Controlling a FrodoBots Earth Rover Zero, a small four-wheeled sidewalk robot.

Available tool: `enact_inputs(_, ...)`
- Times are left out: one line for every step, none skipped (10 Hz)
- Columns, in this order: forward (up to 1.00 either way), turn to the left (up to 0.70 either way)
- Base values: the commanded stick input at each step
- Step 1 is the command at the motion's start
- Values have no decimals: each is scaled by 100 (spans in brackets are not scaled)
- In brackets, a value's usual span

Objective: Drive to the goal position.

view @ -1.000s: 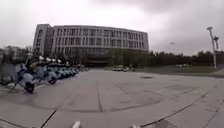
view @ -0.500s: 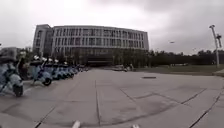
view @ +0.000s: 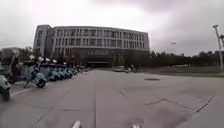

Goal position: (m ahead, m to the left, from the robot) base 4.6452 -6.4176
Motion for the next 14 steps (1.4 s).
enact_inputs(70,0)
enact_inputs(70,0)
enact_inputs(70,0)
enact_inputs(70,0)
enact_inputs(70,0)
enact_inputs(70,0)
enact_inputs(70,0)
enact_inputs(70,0)
enact_inputs(70,0)
enact_inputs(70,0)
enact_inputs(70,0)
enact_inputs(70,0)
enact_inputs(70,0)
enact_inputs(70,0)
